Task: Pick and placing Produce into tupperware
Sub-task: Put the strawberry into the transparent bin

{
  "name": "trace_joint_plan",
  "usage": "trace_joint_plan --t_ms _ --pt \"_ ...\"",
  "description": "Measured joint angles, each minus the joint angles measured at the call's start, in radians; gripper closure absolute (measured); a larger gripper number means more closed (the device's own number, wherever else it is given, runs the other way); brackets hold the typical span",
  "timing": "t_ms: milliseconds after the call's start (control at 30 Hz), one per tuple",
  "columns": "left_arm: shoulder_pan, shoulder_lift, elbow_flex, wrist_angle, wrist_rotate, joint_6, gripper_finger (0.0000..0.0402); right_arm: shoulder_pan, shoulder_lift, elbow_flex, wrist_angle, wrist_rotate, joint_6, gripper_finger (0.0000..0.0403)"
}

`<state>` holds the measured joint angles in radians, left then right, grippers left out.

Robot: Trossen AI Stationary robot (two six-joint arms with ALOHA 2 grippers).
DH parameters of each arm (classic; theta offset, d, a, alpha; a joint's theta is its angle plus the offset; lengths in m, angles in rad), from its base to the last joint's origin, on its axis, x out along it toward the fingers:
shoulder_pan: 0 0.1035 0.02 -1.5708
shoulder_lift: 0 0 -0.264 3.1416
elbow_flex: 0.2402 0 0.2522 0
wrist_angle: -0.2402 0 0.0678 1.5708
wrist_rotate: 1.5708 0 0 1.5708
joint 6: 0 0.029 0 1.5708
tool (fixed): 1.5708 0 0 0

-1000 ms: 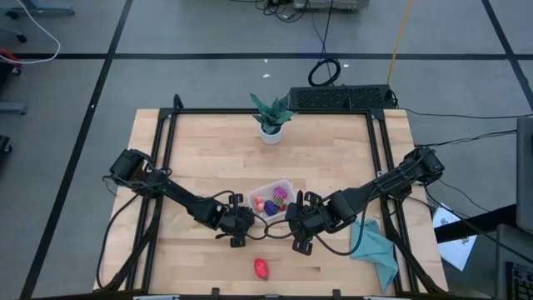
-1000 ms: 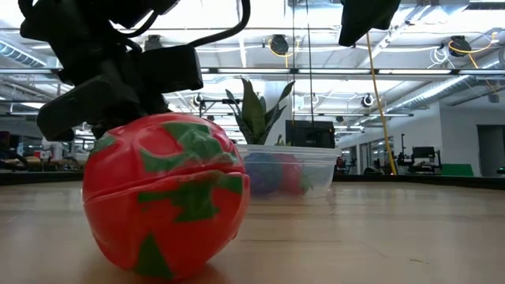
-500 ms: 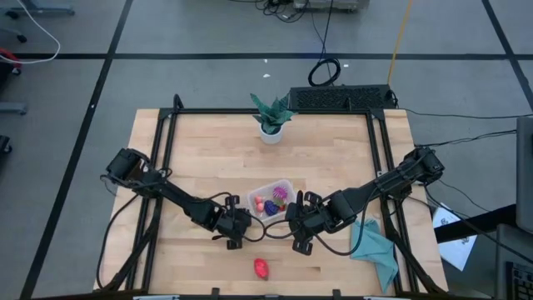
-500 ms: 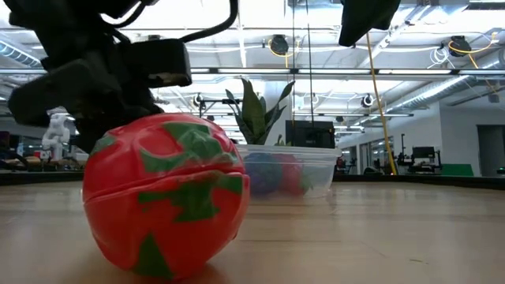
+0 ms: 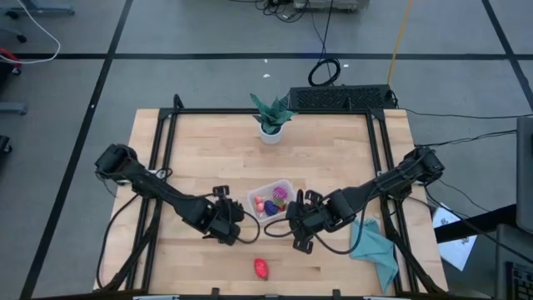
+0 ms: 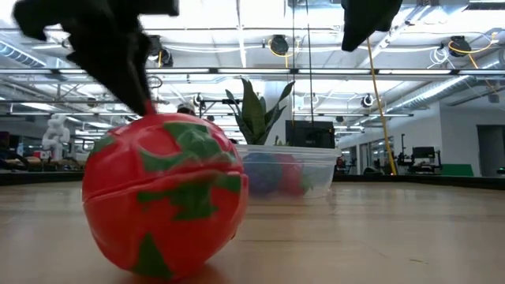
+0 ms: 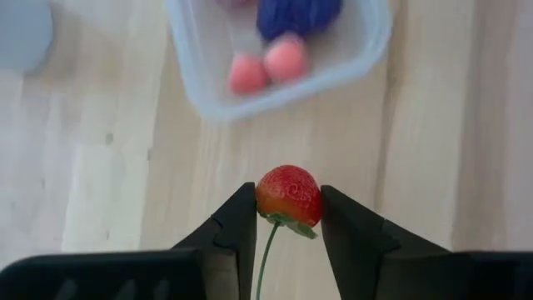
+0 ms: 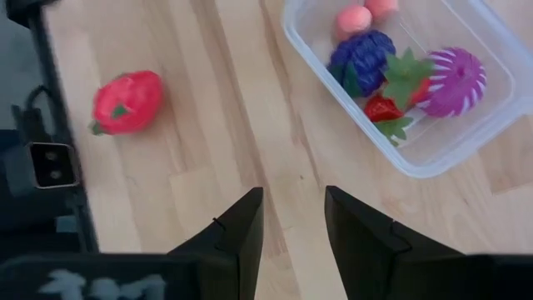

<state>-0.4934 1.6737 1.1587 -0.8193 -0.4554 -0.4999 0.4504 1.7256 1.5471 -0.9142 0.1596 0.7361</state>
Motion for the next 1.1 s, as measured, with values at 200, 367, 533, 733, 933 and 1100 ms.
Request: trace_joint_plan --t_ms 200,367,533,733,933,1100 --pt "-0.004 -0.030 0.078 -0.141 -0.076 -0.020 0.0289 -0.016 -0.001 0.000 -0.020 -0.001 -0.036 0.0282" --pt "0.006 -0.040 0.105 -0.204 -0.099 -0.019 0.0289 -0.061 -0.021 0.000 -0.046 0.000 -0.077 0.0282" --pt "0.022 -0.039 0.125 -0.239 -0.100 -0.002 0.0289 -0.123 -0.065 -0.001 -0.096 0.002 -0.119 0.0282" --pt "0.053 -0.039 0.124 -0.195 -0.105 0.061 0.0289 -0.195 -0.151 -0.001 -0.127 0.004 -0.170 0.0282" --pt "0.091 -0.039 0.123 -0.014 -0.094 0.213 0.0289 -0.269 -0.241 -0.001 -0.140 0.005 -0.230 0.0282" --pt "0.123 -0.030 0.123 0.119 -0.034 0.305 0.0289 -0.323 -0.300 -0.001 -0.141 0.005 -0.259 0.0282"
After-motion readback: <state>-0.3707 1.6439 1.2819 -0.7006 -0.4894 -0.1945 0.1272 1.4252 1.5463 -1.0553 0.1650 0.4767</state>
